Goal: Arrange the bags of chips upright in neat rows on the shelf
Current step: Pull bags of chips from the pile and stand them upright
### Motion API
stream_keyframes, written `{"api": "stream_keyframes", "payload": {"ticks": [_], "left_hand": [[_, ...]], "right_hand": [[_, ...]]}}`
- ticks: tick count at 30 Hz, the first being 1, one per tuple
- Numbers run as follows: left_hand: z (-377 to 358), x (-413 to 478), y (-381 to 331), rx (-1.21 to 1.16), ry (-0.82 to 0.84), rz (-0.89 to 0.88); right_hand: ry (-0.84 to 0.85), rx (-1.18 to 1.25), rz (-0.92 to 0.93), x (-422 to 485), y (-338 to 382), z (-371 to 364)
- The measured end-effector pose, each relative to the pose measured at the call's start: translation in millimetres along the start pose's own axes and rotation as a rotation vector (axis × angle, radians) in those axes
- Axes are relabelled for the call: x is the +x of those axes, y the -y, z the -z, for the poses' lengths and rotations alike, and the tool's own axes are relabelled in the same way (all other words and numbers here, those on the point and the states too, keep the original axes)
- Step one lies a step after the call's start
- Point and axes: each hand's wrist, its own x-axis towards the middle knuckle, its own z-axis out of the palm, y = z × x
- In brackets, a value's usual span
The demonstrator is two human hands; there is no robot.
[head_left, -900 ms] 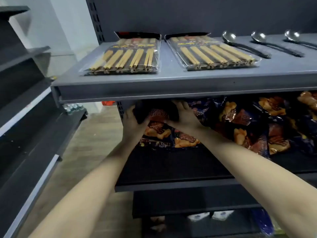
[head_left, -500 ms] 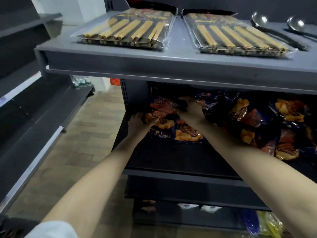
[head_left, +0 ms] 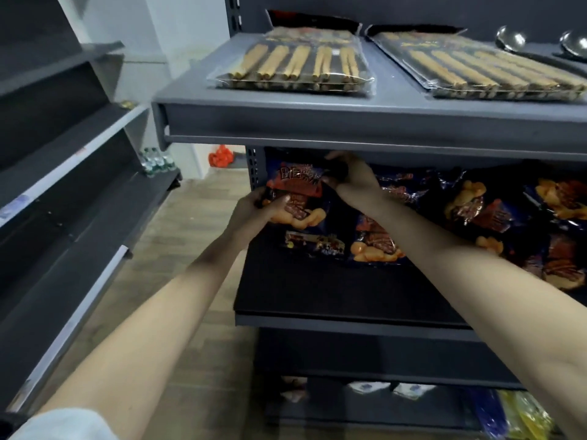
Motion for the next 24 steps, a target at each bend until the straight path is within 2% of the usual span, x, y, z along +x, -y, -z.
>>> {"api": "stream_keyframes", "payload": {"ticks": [4, 8, 13, 21, 24], "left_hand": [[42.7, 5.7, 8.9, -0.145, 0.042, 0.049], [73.8, 9.3, 40.0, -0.225, -0.053, 0.125], [90.8, 12.3, 72.4, -0.299, -0.113, 0.182], [61.5, 32.8, 82.0, -0.292, -0.028, 0.220], [41.4, 39.5, 82.5, -0.287, -0.041, 0.241]], "right_hand": [[-0.009, 0.043, 0.022, 6.3, 24.3, -34.2], [-0.101, 0.160, 0.028, 11.4, 45.1, -64.1], [-0.132, -0.020, 0.112, 21.0, 40.1, -92.3], [0.005, -0.109, 0.084, 16.0, 16.3, -107.7], [0.110, -0.238, 0.091, 7.0, 1.3, -110.6]]}}
